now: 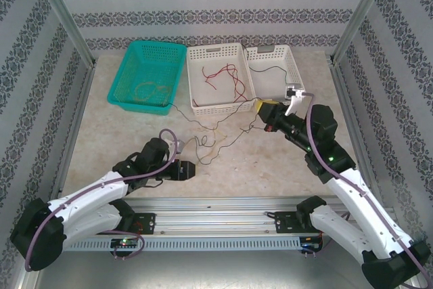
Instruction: Untangle the cables
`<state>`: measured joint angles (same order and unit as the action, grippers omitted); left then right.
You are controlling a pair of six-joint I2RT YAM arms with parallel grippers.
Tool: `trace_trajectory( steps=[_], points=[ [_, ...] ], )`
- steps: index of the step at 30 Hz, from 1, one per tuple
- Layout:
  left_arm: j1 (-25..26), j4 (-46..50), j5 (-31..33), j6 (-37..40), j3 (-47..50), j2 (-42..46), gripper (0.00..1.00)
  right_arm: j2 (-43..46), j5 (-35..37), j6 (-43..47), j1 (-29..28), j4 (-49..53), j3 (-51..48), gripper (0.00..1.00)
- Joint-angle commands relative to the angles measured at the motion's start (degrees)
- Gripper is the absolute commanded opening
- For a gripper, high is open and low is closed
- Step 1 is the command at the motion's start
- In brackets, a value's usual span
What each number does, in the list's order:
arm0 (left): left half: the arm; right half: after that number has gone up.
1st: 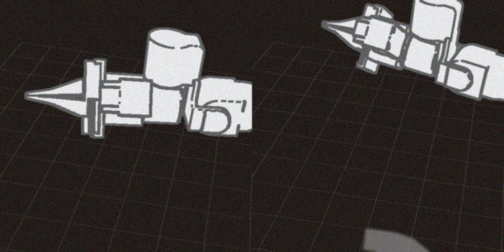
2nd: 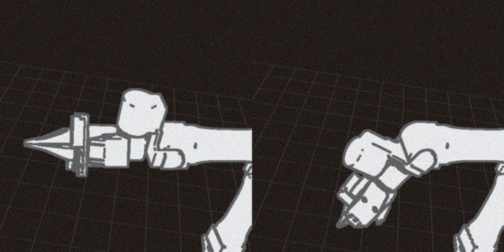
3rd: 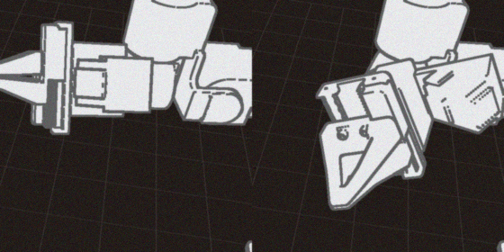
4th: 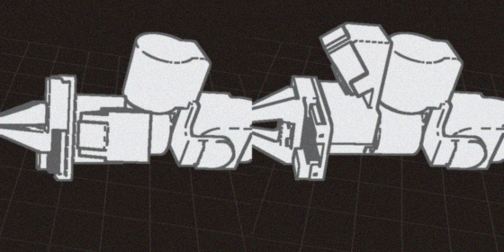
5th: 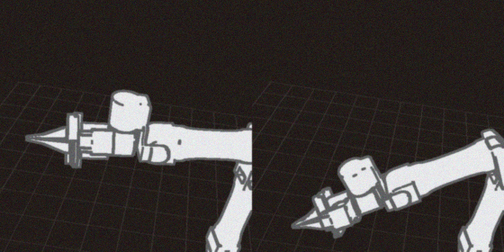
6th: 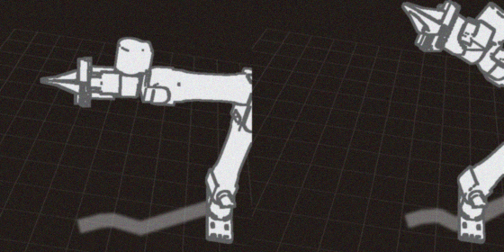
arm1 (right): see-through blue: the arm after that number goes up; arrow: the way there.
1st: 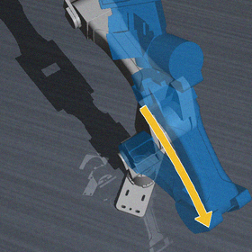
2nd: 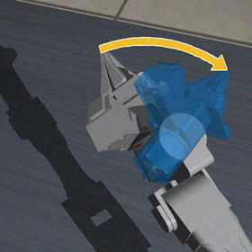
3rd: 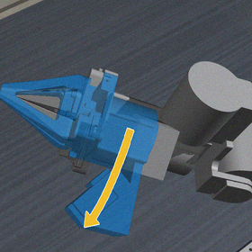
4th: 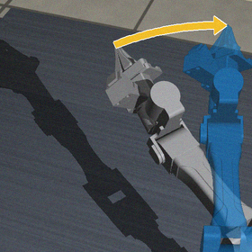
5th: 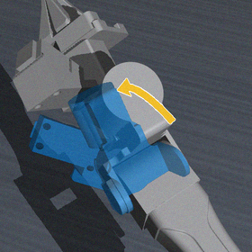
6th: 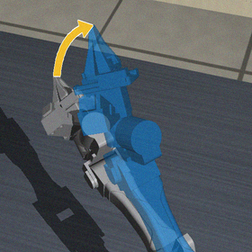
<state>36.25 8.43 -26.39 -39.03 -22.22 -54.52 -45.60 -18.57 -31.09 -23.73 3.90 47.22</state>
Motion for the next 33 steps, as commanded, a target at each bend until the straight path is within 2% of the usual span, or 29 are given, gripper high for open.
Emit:
trace_trajectory(
  steps=[1, 5, 9, 14, 22, 29, 33],
  points=[
    [-0.5, -4.2, -1.5, -1.3, 2.2, 1.2, 0.53, -1.2, -3.9, 1.1, 0.5, 2.2, 4.1, 0.00],
    [-0.4, -5.5, -1.3, -1.3, 3.6, 0.6, 0.54, -3.6, -7.1, -0.2, 0.5, 2.7, 7.1, 0.00],
    [-0.5, -5.5, -0.1, -1.2, 4.2, 1.2, 0.50, -4.4, -7.5, 0.9, 0.8, 6.4, 12.3, 0.00],
    [-0.5, -4.1, 3.8, -3.0, 5.7, 10.4, 0.49, -5.4, -9.7, 1.5, 1.0, 10.1, 19.8, 0.00],
    [-0.4, 2.0, 14.7, -7.0, 5.2, 28.5, 0.59, -11.2, -18.2, 2.0, 1.2, 15.0, 31.9, 0.00],
    [-0.5, 0.4, 20.4, -9.5, 3.7, 29.5, 0.66, -14.3, -26.2, -0.5, 1.2, 12.8, 36.1, 0.00],
    [-0.6, -1.3, 23.4, -9.5, 2.1, 28.9, 0.75, -16.1, -30.8, -1.2, 1.1, 12.5, 38.7, 0.00]
  ],
)
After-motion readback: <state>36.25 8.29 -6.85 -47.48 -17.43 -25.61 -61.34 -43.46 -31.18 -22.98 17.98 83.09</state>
